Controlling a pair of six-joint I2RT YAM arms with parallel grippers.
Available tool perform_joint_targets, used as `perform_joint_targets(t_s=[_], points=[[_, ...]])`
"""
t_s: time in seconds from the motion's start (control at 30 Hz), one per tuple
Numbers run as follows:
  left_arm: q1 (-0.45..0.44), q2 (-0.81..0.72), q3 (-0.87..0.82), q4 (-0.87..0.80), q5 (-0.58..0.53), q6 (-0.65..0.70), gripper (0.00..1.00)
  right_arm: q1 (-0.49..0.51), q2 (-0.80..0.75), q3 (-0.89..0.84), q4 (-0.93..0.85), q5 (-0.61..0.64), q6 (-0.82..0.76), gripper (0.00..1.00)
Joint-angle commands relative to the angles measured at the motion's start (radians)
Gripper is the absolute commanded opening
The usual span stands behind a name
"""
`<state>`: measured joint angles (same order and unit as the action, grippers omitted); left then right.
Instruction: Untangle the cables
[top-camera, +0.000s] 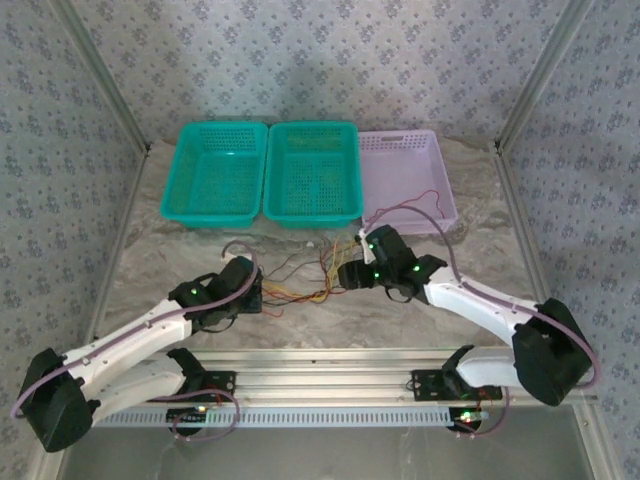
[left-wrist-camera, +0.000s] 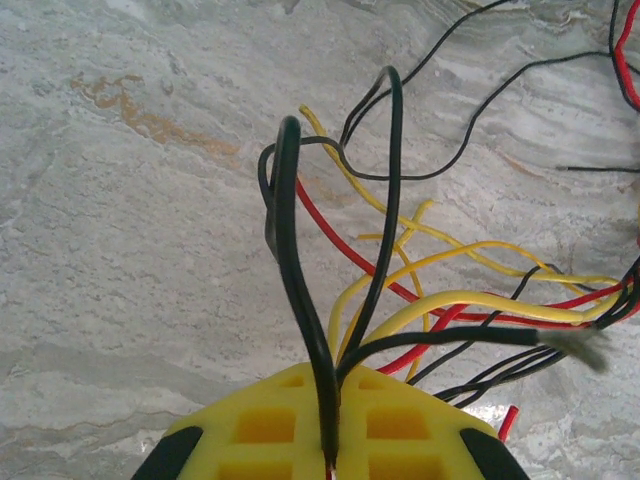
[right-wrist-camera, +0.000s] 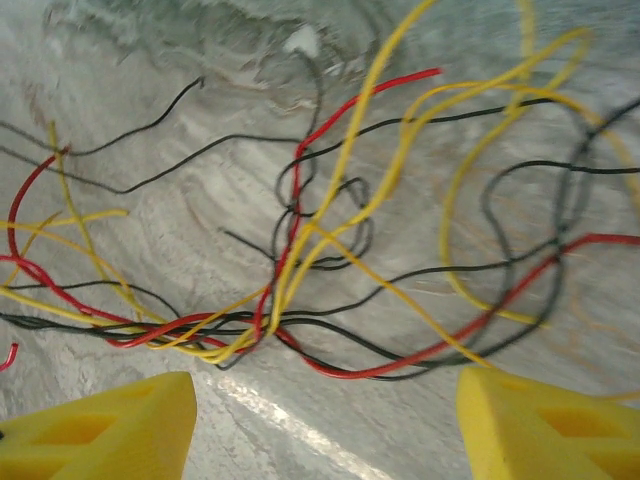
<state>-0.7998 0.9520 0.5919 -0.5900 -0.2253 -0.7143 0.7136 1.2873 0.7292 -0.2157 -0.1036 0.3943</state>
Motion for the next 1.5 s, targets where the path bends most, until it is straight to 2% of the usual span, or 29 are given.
perform_joint_targets(t_s=[0.0,0.2,0.37,0.63,0.73,0.8,0.93,1.23,1.37,1.47], points=[[-0.015,0.012,0.02,0.009,-0.014,0.021,0.0,0.04,0.043,0.007,0.044,0.067,-0.054,0.7],[-0.033,0.033,0.038,0.001,-0.027,0.026,0.0,0.07,0.155,0.061,0.03,0.2,-0.102,0.67],[-0.041,0.03,0.045,-0.009,-0.037,0.031,0.0,0.072,0.201,0.081,0.024,0.252,-0.096,0.61],[-0.042,0.034,0.058,-0.025,-0.039,0.039,0.0,0.077,0.304,0.125,0.001,0.271,-0.103,0.24],[-0.042,0.023,0.063,-0.041,-0.049,0.044,0.0,0.076,0.288,0.122,-0.017,0.293,-0.101,0.07],[-0.042,0.014,0.064,-0.051,-0.055,0.045,0.0,0.075,0.25,0.116,-0.036,0.314,-0.097,0.0],[-0.042,0.001,0.062,-0.075,-0.065,0.047,0.0,0.047,0.123,0.083,-0.056,0.328,-0.079,0.0],[-0.042,-0.02,0.048,-0.083,-0.062,0.036,0.0,-0.077,-0.097,0.042,-0.06,0.202,-0.056,0.0],[-0.042,-0.016,0.045,-0.081,-0.044,0.036,0.0,-0.103,-0.033,0.059,-0.065,0.07,-0.05,0.29],[-0.045,-0.001,0.052,-0.079,-0.04,0.036,0.0,-0.099,0.012,0.052,-0.005,0.006,-0.005,0.45]])
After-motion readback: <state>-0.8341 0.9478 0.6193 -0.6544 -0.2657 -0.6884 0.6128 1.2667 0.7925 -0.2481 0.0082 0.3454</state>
